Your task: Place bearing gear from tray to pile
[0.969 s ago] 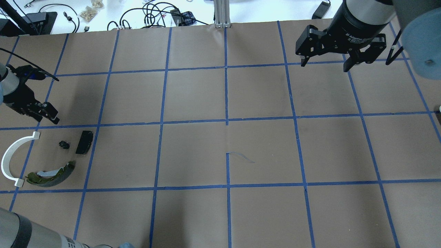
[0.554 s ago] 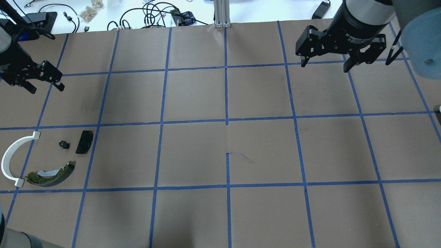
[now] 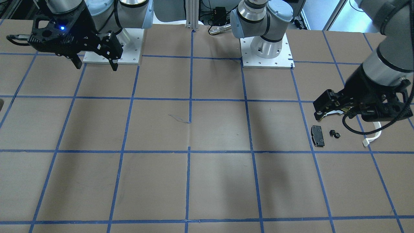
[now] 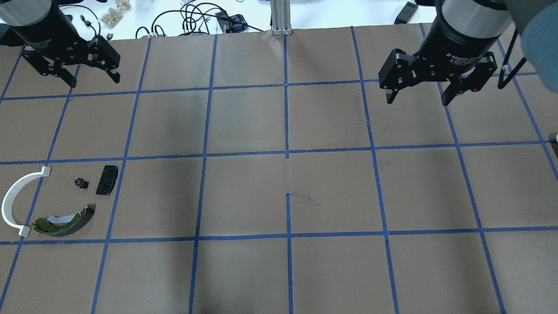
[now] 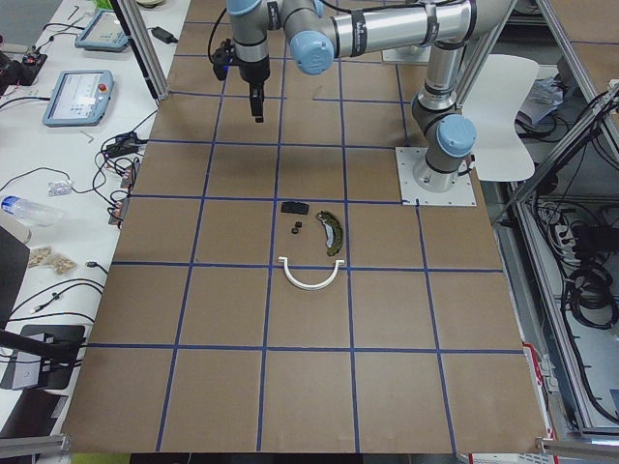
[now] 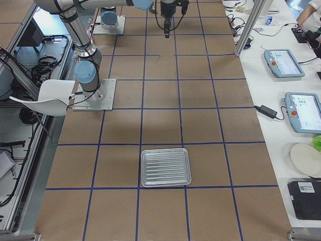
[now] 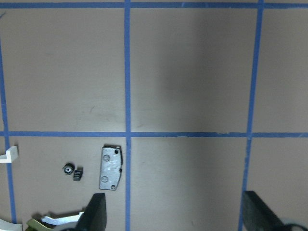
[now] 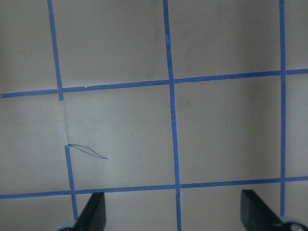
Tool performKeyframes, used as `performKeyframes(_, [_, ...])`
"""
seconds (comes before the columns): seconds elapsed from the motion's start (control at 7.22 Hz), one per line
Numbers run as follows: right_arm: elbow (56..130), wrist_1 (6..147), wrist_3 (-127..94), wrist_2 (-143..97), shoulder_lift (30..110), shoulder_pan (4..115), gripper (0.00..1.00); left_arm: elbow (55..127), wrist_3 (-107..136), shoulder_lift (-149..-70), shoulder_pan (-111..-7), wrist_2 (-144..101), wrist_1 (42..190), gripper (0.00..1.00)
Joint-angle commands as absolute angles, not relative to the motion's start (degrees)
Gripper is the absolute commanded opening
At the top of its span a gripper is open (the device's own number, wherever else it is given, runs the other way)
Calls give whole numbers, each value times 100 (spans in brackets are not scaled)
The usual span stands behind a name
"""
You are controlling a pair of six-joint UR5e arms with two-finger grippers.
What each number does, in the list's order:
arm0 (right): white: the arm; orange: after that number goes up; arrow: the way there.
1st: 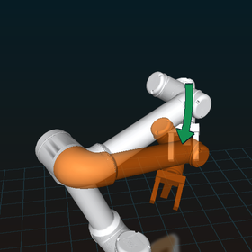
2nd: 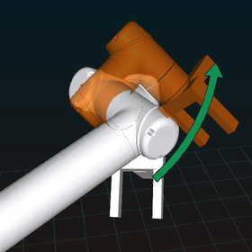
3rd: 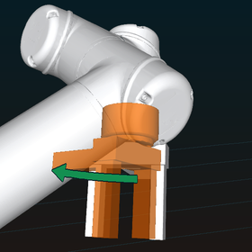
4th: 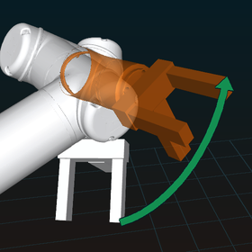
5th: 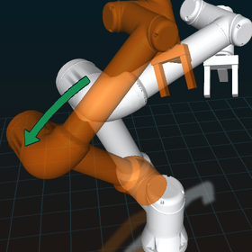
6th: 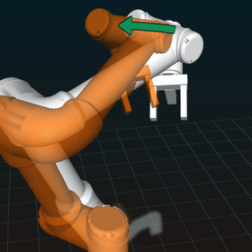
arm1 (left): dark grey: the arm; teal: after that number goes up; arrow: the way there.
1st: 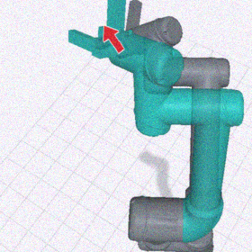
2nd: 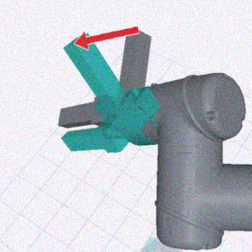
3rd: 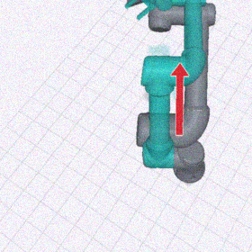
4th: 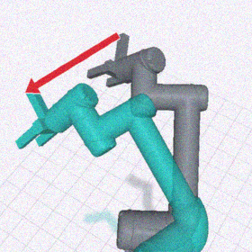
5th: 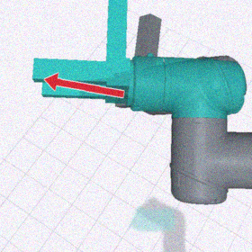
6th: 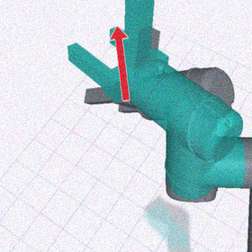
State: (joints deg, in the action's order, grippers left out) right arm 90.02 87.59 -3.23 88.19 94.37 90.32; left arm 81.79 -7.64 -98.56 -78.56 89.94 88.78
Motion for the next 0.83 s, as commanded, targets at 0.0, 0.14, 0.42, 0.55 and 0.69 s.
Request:
performKeyframes(0.0, [9000,8745,-88,8929,9439,9035,100,8243,-370,-9668,-8462,9018,8921,100])
performKeyframes(0.14, [9000,8745,-88,8999,9439,9035,100,8270,-369,-9520,-8673,8974,9008,100])
performKeyframes(0.42, [9000,8771,-114,8974,9439,9044,100,8288,-360,-9379,-8745,8982,9402,100])
performKeyframes(0.55, [9009,8771,-132,8956,9439,9044,100,8366,-291,-9361,-8841,8974,9396,100])
performKeyframes(0.69, [9009,8763,-132,8947,9439,9044,100,8437,-168,-9334,-8929,8991,9396,100])
